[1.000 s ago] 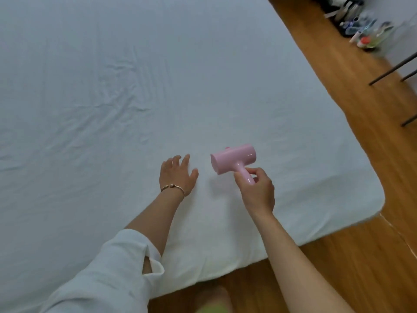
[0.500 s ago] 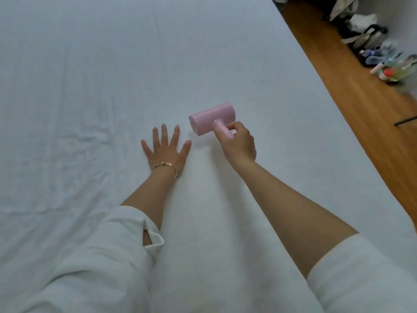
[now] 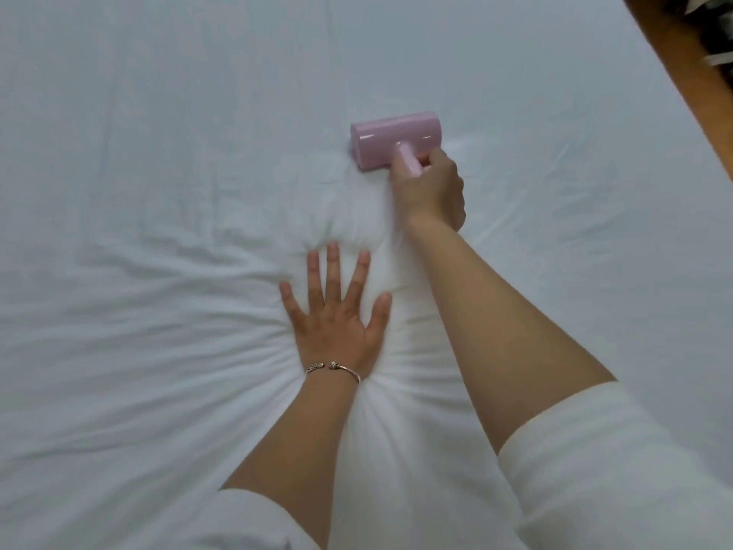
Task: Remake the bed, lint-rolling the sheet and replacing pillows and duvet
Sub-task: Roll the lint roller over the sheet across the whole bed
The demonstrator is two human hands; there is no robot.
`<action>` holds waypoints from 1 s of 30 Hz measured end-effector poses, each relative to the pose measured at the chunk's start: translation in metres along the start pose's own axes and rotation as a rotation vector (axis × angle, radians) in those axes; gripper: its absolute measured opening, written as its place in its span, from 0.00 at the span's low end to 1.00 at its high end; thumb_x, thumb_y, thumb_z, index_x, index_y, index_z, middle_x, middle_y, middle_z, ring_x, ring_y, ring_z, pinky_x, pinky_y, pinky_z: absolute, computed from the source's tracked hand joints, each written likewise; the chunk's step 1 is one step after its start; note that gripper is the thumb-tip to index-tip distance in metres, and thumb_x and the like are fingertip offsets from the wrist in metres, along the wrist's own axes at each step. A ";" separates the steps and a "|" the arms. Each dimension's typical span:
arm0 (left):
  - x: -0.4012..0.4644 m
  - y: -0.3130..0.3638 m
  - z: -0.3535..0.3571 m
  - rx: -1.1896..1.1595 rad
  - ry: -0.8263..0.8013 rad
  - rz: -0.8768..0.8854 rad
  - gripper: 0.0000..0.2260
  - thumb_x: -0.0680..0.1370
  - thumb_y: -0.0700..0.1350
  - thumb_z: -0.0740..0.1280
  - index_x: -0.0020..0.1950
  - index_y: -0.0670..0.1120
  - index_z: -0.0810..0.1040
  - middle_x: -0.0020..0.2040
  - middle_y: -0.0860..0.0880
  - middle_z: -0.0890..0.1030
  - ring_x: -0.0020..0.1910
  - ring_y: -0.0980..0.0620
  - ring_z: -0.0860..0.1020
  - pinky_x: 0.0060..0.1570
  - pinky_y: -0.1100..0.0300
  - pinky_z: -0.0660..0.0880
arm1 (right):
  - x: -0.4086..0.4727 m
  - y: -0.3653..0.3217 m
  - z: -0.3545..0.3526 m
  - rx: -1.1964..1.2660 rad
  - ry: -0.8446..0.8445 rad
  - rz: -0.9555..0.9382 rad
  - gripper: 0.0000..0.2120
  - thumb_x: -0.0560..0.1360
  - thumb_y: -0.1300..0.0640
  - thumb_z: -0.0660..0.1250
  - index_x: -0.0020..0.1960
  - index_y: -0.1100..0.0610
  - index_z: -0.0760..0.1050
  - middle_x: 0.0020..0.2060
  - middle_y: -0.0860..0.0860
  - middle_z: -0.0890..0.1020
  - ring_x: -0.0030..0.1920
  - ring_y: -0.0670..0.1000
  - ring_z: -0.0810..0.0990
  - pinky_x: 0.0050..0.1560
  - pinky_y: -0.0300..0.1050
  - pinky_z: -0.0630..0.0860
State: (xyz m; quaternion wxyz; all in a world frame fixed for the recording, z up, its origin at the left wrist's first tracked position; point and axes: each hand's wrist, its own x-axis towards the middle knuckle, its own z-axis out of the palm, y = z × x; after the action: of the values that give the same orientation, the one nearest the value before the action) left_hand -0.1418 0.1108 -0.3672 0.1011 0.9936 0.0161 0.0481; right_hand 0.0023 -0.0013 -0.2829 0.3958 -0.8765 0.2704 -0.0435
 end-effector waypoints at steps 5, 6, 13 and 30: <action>0.002 -0.001 -0.003 0.021 -0.030 -0.002 0.28 0.78 0.66 0.43 0.78 0.62 0.47 0.80 0.52 0.46 0.78 0.49 0.42 0.72 0.37 0.39 | -0.030 0.018 -0.025 -0.039 -0.011 0.021 0.15 0.75 0.39 0.62 0.48 0.51 0.75 0.43 0.47 0.81 0.45 0.55 0.79 0.43 0.46 0.72; 0.003 -0.001 -0.004 0.024 -0.048 -0.003 0.28 0.78 0.66 0.43 0.78 0.62 0.47 0.80 0.52 0.45 0.78 0.50 0.42 0.72 0.37 0.38 | -0.040 0.024 -0.032 -0.046 -0.018 0.032 0.15 0.75 0.39 0.62 0.48 0.51 0.75 0.43 0.47 0.81 0.45 0.55 0.79 0.43 0.45 0.71; 0.005 0.002 -0.026 0.053 -0.209 -0.037 0.27 0.78 0.67 0.39 0.77 0.63 0.41 0.79 0.54 0.39 0.77 0.51 0.36 0.71 0.38 0.34 | -0.135 0.080 -0.094 -0.095 -0.069 0.135 0.15 0.75 0.40 0.62 0.48 0.51 0.75 0.44 0.48 0.81 0.46 0.57 0.79 0.48 0.47 0.75; -0.335 0.032 -0.094 -0.002 -0.405 0.084 0.25 0.82 0.58 0.43 0.78 0.59 0.40 0.79 0.53 0.39 0.77 0.51 0.37 0.74 0.49 0.36 | -0.450 0.257 -0.249 -0.049 -0.095 0.363 0.11 0.73 0.40 0.66 0.45 0.48 0.74 0.38 0.43 0.79 0.40 0.51 0.79 0.37 0.43 0.68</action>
State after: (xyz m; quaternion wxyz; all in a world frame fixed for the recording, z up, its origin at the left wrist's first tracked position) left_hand -0.4833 0.0842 -0.2999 0.1011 0.9826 -0.0460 -0.1486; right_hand -0.5653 -0.0787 -0.2350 0.3881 -0.8236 0.4064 0.0764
